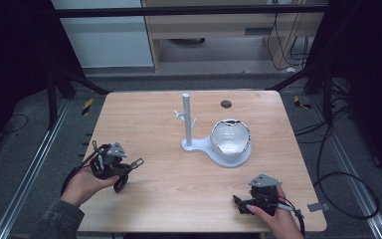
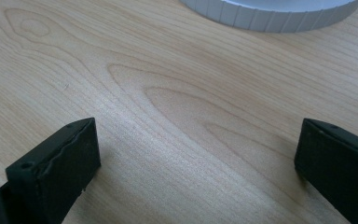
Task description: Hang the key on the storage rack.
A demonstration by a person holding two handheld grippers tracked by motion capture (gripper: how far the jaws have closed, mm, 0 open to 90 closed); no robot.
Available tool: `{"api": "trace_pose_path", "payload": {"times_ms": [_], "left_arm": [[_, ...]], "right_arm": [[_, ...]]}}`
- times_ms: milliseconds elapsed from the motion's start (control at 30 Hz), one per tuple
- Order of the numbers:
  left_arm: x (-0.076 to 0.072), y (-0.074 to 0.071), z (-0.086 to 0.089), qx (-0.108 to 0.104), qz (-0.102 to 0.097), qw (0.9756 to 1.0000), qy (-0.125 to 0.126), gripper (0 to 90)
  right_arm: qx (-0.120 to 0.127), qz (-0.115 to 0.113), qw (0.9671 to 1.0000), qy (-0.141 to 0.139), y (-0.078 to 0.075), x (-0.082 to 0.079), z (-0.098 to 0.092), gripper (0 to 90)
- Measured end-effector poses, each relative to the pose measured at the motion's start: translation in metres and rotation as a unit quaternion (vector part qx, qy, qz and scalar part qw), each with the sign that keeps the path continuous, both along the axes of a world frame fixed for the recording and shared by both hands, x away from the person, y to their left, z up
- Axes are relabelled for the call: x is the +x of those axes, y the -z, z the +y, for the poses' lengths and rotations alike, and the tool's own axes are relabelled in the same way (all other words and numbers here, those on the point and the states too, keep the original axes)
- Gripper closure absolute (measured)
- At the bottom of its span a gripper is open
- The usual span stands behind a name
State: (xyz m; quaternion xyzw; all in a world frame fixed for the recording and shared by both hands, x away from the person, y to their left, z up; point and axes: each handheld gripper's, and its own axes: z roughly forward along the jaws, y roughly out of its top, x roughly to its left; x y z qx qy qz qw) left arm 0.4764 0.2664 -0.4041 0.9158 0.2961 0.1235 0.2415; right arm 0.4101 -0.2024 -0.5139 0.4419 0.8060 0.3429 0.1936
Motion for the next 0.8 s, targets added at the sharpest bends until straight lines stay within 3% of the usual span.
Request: {"api": "trace_pose_path", "payload": {"times_ms": [333, 400, 533, 667, 800], "left_arm": [[-0.008, -0.016, -0.001, -0.037, -0.037, 0.9985, -0.017, 80.6], [-0.008, -0.02, -0.006, -0.054, -0.058, 0.9966, -0.023, 80.6], [-0.007, -0.022, -0.013, -0.069, -0.074, 0.9946, -0.027, 80.8], [-0.004, -0.024, -0.024, -0.083, -0.087, 0.9925, -0.027, 80.9], [-0.003, -0.025, -0.03, -0.084, -0.086, 0.9924, -0.022, 80.9]], "right_arm": [[0.0, 0.0, 1.0, 0.0, 0.0, 0.0, 0.0, 0.4], [0.0, 0.0, 1.0, 0.0, 0.0, 0.0, 0.0, 0.4], [-0.001, 0.001, 1.0, 0.0, 0.0, 0.0, 0.0, 0.4], [0.0, 0.0, 1.0, -0.003, 0.0, 0.001, 0.0, 0.4], [0.0, 0.001, 1.0, -0.002, 0.0, 0.0, 0.0, 0.4]]}}
